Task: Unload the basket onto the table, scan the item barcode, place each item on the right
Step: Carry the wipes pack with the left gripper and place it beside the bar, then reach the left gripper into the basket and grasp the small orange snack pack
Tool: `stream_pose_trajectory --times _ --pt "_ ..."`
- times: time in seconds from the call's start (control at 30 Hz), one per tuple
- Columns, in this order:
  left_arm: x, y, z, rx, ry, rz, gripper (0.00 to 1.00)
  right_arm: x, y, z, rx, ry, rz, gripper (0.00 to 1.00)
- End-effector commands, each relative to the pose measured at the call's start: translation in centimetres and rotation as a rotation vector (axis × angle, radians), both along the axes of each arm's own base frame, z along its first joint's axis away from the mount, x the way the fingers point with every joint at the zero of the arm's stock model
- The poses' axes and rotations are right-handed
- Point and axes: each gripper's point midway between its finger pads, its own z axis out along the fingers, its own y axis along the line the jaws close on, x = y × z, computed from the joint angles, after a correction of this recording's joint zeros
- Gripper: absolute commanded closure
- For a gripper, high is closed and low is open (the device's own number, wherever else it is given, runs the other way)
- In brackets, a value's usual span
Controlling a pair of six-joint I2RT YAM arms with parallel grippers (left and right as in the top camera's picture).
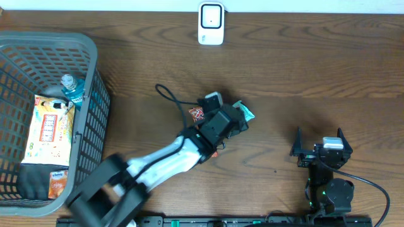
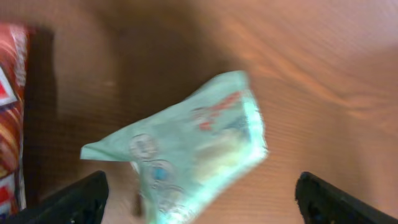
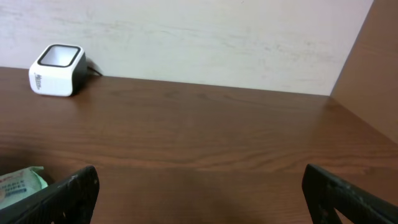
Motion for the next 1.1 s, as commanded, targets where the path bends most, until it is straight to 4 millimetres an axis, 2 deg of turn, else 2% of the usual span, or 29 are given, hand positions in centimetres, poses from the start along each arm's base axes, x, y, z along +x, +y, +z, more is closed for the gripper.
stream_pose_trajectory --times 0.0,0.03,0.1,0.17,0.2,0.3,0.33,0.37,0.4,0.43,0.5,0.57,0.67,0.73,0.83,0.93,1.07 --pt "1.1 -1.1 11.4 -0.037 -0.256 -0.149 0.02 0.0 -0.1 0.0 0.011 -0.003 -0.008 0.01" --pt "1.1 -0.5 14.1 -0.018 -0.323 -0.177 0.02 0.0 -0.1 0.0 0.011 -0.003 -0.008 0.01" --pt "1.5 2.4 19.3 0.040 -0.440 -0.159 0.02 0.0 -0.1 0.0 0.011 -0.003 -0.008 0.01" --pt "1.9 7.1 24.1 0.103 -0.534 -0.061 0.01 0.0 -0.1 0.0 0.011 -0.003 -0.008 0.01" --pt "1.9 8.7 25.4 0.122 -0.561 -0.027 0.01 0.0 -0.1 0.0 0.011 -0.003 -0.008 0.01" --pt "2.0 16.7 29.4 0.181 -0.635 0.205 0.01 0.0 -0.1 0.0 0.011 -0.003 -0.008 0.01" --pt "1.7 19.9 30.4 0.204 -0.648 0.304 0.01 0.0 -0.1 0.0 0.011 -0.003 -0.008 0.01" --pt "1.1 24.1 31.1 0.216 -0.646 0.451 0.01 0.0 -0.1 0.0 0.011 -0.003 -0.008 0.01" --pt "0.4 26.8 31.4 0.218 -0.637 0.549 0.01 0.0 -0.1 0.0 0.011 -0.003 -0.008 0.01" --pt "-0.6 30.3 31.4 0.221 -0.618 0.679 0.01 0.0 -0.1 0.0 0.011 -0.003 -0.008 0.01" --pt "-2.0 34.1 31.1 0.231 -0.586 0.814 0.01 0.0 -0.1 0.0 0.011 -0.003 -0.008 0.01" --pt "-4.1 39.0 29.2 0.265 -0.489 1.002 0.01 0.0 -0.1 0.0 0.011 -0.003 -0.008 0.01" --pt "-6.6 43.0 25.8 0.297 -0.326 1.188 0.01 0.0 -0.1 0.0 0.011 -0.003 -0.008 0.01" --pt "-8.7 45.6 22.7 0.322 -0.170 1.316 0.00 0.0 -0.1 0.0 0.011 -0.003 -0.008 0.01" --pt "-9.7 47.8 19.5 0.345 -0.004 1.380 0.00 0.0 -0.1 0.0 0.011 -0.003 -0.008 0.01" --pt "-10.0 48.7 16.7 0.382 0.141 1.381 0.00 0.0 -0.1 0.0 0.011 -0.003 -0.008 0.01" --pt "-9.6 49.4 14.0 0.424 0.268 1.354 0.00 0.0 -0.1 0.0 0.011 -0.003 -0.008 0.01"
